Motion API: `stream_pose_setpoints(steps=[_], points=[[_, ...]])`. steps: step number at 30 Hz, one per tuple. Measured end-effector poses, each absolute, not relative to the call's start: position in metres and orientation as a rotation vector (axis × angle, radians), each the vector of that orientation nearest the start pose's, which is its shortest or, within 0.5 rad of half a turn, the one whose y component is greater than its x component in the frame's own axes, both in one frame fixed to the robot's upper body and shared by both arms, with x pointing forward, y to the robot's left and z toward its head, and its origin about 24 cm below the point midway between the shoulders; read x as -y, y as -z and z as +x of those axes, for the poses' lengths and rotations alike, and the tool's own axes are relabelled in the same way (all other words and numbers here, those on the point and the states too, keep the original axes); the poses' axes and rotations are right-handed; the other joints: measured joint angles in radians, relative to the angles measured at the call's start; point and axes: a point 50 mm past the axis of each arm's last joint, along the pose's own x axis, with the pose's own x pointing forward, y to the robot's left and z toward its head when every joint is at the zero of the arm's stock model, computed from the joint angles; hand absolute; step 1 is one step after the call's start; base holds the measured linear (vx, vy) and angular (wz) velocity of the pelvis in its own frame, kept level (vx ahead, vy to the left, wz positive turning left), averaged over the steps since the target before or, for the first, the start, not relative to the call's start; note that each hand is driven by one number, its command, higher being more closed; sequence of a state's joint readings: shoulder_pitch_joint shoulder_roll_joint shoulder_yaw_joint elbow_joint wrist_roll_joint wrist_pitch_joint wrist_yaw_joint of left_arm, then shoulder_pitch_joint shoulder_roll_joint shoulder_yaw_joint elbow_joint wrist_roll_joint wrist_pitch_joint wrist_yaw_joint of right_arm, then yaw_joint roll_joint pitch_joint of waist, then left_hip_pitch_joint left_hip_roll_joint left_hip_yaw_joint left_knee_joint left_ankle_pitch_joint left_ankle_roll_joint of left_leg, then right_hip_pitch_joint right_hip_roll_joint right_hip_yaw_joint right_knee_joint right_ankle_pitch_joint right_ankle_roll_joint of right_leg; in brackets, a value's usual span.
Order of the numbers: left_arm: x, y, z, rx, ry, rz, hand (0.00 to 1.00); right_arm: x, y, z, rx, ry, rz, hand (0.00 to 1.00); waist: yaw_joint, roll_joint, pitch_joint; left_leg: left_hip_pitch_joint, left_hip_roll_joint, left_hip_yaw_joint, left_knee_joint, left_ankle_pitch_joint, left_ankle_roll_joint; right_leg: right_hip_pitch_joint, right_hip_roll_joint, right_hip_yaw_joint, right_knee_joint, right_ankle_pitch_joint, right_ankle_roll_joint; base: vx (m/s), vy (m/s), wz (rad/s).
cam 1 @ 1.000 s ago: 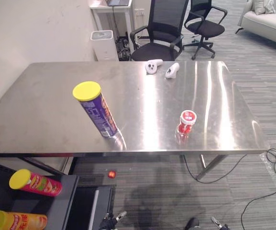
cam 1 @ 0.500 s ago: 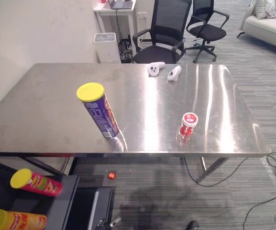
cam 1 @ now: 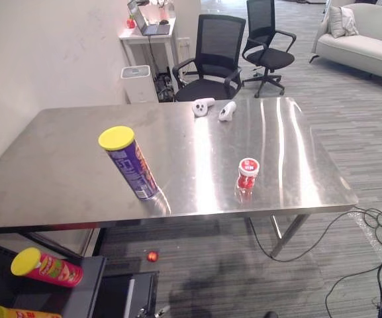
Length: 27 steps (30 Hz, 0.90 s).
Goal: Put the gum and the chips on the shelf.
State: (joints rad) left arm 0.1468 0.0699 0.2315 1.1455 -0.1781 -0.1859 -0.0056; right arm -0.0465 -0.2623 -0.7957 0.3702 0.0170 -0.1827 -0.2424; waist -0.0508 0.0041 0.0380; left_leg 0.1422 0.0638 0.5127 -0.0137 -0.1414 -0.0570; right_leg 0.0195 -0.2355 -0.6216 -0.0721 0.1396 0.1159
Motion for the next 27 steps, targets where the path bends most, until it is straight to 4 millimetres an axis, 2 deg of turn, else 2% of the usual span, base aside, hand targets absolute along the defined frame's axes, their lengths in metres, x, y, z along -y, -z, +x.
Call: stream_pose_setpoints(steps=[6, 10, 13, 16, 24, 27], points=[[-0.208, 0.165, 0.058, -1.054, -0.405, -0.189, 0.0, 0.363, -0.06, 0.18, 0.089, 0.942, -0.256, 0.0, 0.001, 0.001, 0.0, 0.0, 0.0, 0.0, 0.0, 0.0, -0.001, -0.002, 0.0, 0.001, 0.0, 0.0, 0.001, 0.0, 0.0, 0.0], [-0.208, 0.165, 0.059, -1.054, -0.395, -0.181, 0.0, 0.335, -0.075, 0.191, 0.159, 0.736, -0.337, 0.0, 0.003, 0.003, 0.003, -0.001, 0.0, 0.003, 0.0, -0.002, -0.003, -0.006, 0.001, 0.006, 0.0, 0.0, 0.001, 0.01, 0.007, -0.04], [-0.207, 0.164, 0.062, -1.044, -0.373, -0.157, 0.0, 0.311, -0.078, 0.2, 0.183, 0.554, -0.363, 0.0, 0.01, 0.003, 0.007, -0.002, 0.001, 0.005, 0.0, -0.003, -0.004, -0.01, 0.001, 0.01, 0.002, 0.0, 0.001, 0.01, 0.007, -0.04], [-0.207, 0.163, 0.065, -1.035, -0.363, -0.153, 0.0, 0.299, -0.074, 0.204, 0.169, 0.452, -0.366, 0.0, 0.026, 0.0, 0.014, -0.008, 0.001, 0.003, 0.0, -0.003, -0.005, -0.015, 0.001, 0.01, 0.004, 0.0, 0.001, 0.0, 0.002, 0.01], [-0.211, 0.162, 0.066, -1.033, -0.343, -0.123, 0.0, 0.27, -0.071, 0.221, 0.165, 0.248, -0.382, 0.0, 0.03, 0.004, 0.028, -0.034, 0.002, -0.033, 0.009, -0.003, -0.004, -0.018, -0.003, -0.012, 0.005, 0.0, 0.001, 0.01, 0.008, 0.11], [-0.214, 0.162, 0.066, -1.033, -0.348, -0.113, 0.0, 0.256, -0.074, 0.23, 0.19, 0.187, -0.355, 0.0, 0.037, -0.004, 0.042, -0.038, 0.004, -0.04, 0.017, -0.003, -0.004, -0.015, -0.004, -0.014, 0.006, 0.0, 0.001, 0.01, 0.008, 0.06]])
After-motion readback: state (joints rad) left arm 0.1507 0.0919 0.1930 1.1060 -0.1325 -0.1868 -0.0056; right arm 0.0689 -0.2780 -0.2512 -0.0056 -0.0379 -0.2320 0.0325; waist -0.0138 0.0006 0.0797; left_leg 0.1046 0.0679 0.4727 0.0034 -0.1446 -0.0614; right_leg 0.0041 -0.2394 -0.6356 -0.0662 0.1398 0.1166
